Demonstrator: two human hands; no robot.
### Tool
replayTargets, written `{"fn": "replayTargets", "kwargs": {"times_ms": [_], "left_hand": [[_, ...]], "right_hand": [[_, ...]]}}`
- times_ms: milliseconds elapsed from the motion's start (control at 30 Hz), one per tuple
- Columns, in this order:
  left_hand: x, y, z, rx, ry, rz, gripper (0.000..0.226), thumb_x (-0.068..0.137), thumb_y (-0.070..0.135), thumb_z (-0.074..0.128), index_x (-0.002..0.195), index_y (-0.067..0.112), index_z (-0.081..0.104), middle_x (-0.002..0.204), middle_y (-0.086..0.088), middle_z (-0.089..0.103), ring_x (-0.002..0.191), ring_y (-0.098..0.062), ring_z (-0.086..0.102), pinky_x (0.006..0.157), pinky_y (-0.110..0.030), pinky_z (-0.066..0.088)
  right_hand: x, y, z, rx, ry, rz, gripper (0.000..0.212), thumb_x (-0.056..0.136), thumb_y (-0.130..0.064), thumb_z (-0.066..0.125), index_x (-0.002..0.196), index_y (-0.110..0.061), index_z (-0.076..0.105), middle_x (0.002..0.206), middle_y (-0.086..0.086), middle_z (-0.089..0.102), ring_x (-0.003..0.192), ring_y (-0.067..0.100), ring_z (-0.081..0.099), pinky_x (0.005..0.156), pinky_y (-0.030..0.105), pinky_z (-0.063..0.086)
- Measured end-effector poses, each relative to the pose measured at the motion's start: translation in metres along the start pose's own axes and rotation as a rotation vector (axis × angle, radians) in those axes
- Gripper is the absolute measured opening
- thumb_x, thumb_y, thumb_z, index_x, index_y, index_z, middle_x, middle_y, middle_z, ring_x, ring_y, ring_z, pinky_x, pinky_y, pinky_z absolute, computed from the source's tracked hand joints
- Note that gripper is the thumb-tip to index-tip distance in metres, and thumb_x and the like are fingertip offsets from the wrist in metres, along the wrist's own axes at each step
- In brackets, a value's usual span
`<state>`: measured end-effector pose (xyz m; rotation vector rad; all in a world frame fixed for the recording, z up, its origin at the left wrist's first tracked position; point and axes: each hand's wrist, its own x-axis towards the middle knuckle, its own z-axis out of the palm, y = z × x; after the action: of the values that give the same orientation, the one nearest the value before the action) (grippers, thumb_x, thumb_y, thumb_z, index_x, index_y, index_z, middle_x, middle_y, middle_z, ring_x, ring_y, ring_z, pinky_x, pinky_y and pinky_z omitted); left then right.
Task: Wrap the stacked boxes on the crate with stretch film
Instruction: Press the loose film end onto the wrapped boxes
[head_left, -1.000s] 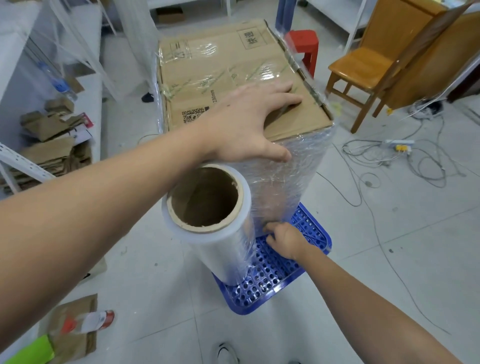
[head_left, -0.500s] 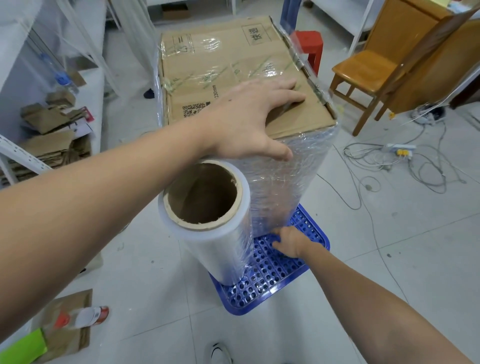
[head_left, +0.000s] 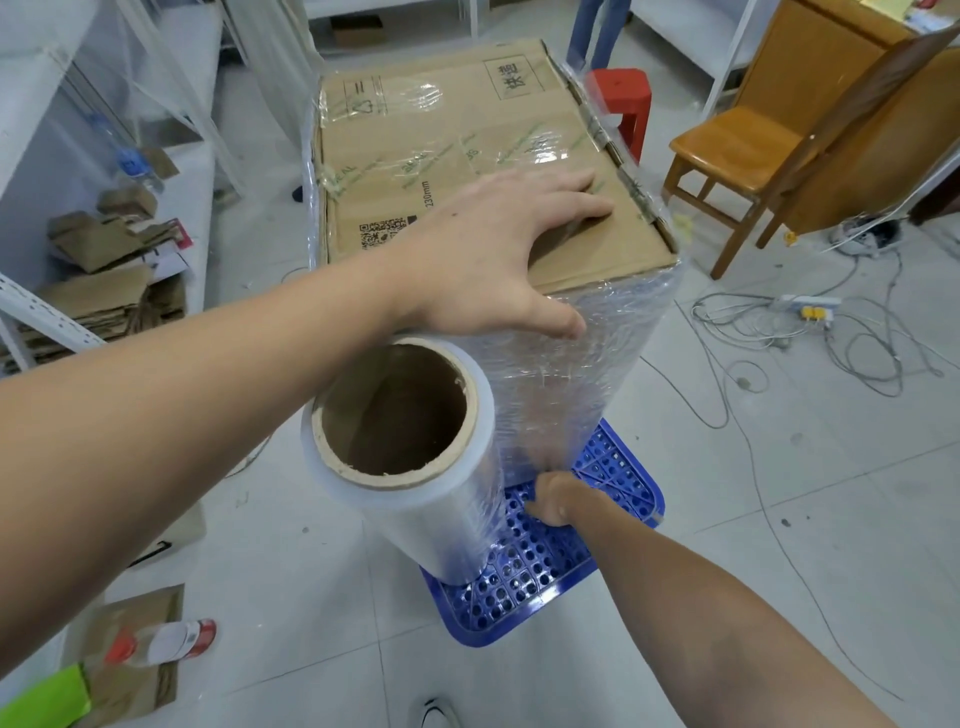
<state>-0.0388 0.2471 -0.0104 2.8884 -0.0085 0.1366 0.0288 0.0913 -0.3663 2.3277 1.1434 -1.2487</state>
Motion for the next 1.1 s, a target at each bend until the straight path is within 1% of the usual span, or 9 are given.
{"fn": "replayTargets", "kwargs": {"times_ms": [200,333,500,600,700,767,867,1000,1100], "left_hand": [[-0.001,0.000,-0.002,0.001,-0.003,-0.001,0.104,0.071,0.079,0.063,0.160,0.033,0.035,0.171,0.005,0.022,0.156,-0.013,0.018,0.128,-0.042,0.014],[-0.001,0.000,-0.002,-0.004,0.003,0.007,0.104,0.071,0.079,0.063,0.160,0.033,0.035,0.171,0.005,0.022,0.156,-0.014,0.018,0.127,-0.040,0.013],[-0.002,0.001,-0.002,0.005,-0.006,0.012,0.104,0.073,0.078,0.064,0.161,0.032,0.033,0.171,0.005,0.021,0.157,-0.013,0.017,0.128,-0.041,0.010],[-0.002,0.002,-0.003,0.019,-0.016,0.021,0.106,0.073,0.081,0.059,0.162,0.030,0.032,0.171,0.003,0.021,0.157,-0.014,0.016,0.129,-0.045,0.010],[-0.003,0.003,-0.003,0.029,-0.028,0.022,0.104,0.077,0.083,0.056,0.162,0.029,0.030,0.172,0.002,0.020,0.158,-0.014,0.015,0.129,-0.045,0.008],[-0.004,0.003,-0.003,0.025,-0.026,0.024,0.101,0.081,0.082,0.058,0.163,0.030,0.029,0.172,0.003,0.019,0.158,-0.012,0.013,0.129,-0.043,0.006],[-0.003,0.002,-0.002,0.020,-0.024,0.024,0.098,0.083,0.078,0.062,0.162,0.031,0.029,0.172,0.004,0.018,0.158,-0.011,0.013,0.129,-0.040,0.004],[-0.002,0.001,-0.001,0.015,-0.016,0.022,0.098,0.083,0.077,0.064,0.162,0.031,0.030,0.172,0.004,0.019,0.157,-0.010,0.014,0.129,-0.039,0.004],[-0.001,0.001,0.000,0.006,-0.018,0.015,0.098,0.082,0.079,0.063,0.162,0.032,0.030,0.172,0.005,0.018,0.157,-0.009,0.013,0.129,-0.041,0.005]], "right_hand": [[-0.013,-0.005,-0.003,0.001,0.134,-0.093,0.043,0.103,-0.036,0.044,0.129,-0.003,0.053,0.129,0.016,0.058,0.115,0.031,0.056,0.096,0.037,0.047],[-0.032,0.003,-0.009,0.095,0.321,-0.206,0.033,0.098,-0.028,0.047,0.115,-0.005,0.062,0.108,0.014,0.069,0.095,0.030,0.063,0.079,0.036,0.051],[-0.100,-0.002,-0.024,0.237,0.464,-0.364,0.028,0.087,-0.031,0.049,0.102,-0.016,0.067,0.097,0.000,0.071,0.086,0.018,0.064,0.079,0.037,0.054],[-0.165,-0.007,-0.053,0.496,0.606,-0.476,0.020,0.084,-0.032,0.057,0.086,-0.023,0.075,0.083,-0.014,0.072,0.079,0.004,0.066,0.079,0.031,0.054],[-0.216,-0.012,-0.095,0.896,0.802,-0.608,0.016,0.088,-0.014,0.063,0.095,-0.017,0.078,0.091,-0.010,0.075,0.091,0.011,0.070,0.086,0.026,0.053],[-0.227,-0.015,-0.113,1.040,0.789,-0.691,0.021,0.090,-0.003,0.061,0.102,-0.010,0.076,0.099,-0.002,0.076,0.098,0.018,0.070,0.092,0.031,0.054],[-0.220,-0.016,-0.118,1.167,0.749,-0.712,0.023,0.091,0.006,0.057,0.099,-0.003,0.076,0.098,0.006,0.076,0.096,0.025,0.071,0.094,0.041,0.054],[-0.207,-0.014,-0.117,1.250,0.686,-0.639,0.022,0.091,0.007,0.054,0.098,0.003,0.075,0.097,0.011,0.076,0.095,0.027,0.072,0.091,0.040,0.055],[-0.191,-0.003,-0.101,0.910,0.534,-0.482,0.021,0.088,-0.008,0.061,0.099,-0.013,0.078,0.100,-0.004,0.076,0.098,0.011,0.069,0.097,0.038,0.052]]}}
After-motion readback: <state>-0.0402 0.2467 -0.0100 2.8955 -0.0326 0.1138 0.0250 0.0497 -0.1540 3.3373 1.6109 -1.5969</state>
